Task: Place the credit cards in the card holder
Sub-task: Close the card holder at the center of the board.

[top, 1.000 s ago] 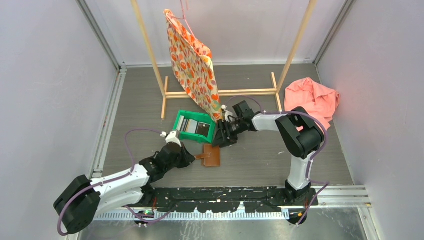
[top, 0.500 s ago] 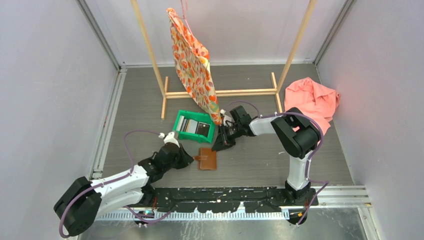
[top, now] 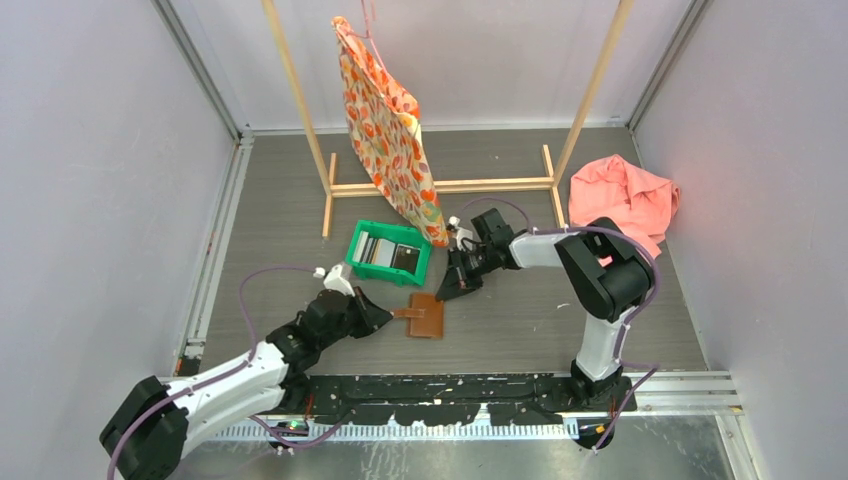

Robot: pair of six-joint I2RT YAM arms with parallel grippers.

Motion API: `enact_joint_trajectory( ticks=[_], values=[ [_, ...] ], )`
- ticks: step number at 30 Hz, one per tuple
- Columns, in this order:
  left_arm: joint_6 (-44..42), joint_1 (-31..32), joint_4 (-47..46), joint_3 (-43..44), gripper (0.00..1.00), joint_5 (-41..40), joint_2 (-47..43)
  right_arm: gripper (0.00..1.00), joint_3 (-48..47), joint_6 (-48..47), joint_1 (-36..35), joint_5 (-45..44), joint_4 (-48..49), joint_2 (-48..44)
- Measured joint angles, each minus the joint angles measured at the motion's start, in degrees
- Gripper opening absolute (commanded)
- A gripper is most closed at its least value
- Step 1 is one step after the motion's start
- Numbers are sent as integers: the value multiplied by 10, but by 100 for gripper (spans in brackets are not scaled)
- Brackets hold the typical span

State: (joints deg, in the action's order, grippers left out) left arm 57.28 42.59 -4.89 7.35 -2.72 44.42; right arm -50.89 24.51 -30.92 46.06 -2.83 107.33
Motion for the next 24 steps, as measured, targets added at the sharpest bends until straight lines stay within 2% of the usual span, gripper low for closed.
enact_joint_trajectory(
  ticks=[8,14,19,24],
  values=[
    [39,0,-79,-21,4,34,7,1,-3,-86,15,-24,-89,-41],
    [57,0,-126,-22,32,46,37,1,-4,-117,38,-36,-127,-68],
    [69,0,-171,-23,60,63,70,1,-4,-128,64,-49,-135,-101],
    [68,0,-225,-21,69,95,101,1,-4,-137,85,-51,-140,-116]
  ],
)
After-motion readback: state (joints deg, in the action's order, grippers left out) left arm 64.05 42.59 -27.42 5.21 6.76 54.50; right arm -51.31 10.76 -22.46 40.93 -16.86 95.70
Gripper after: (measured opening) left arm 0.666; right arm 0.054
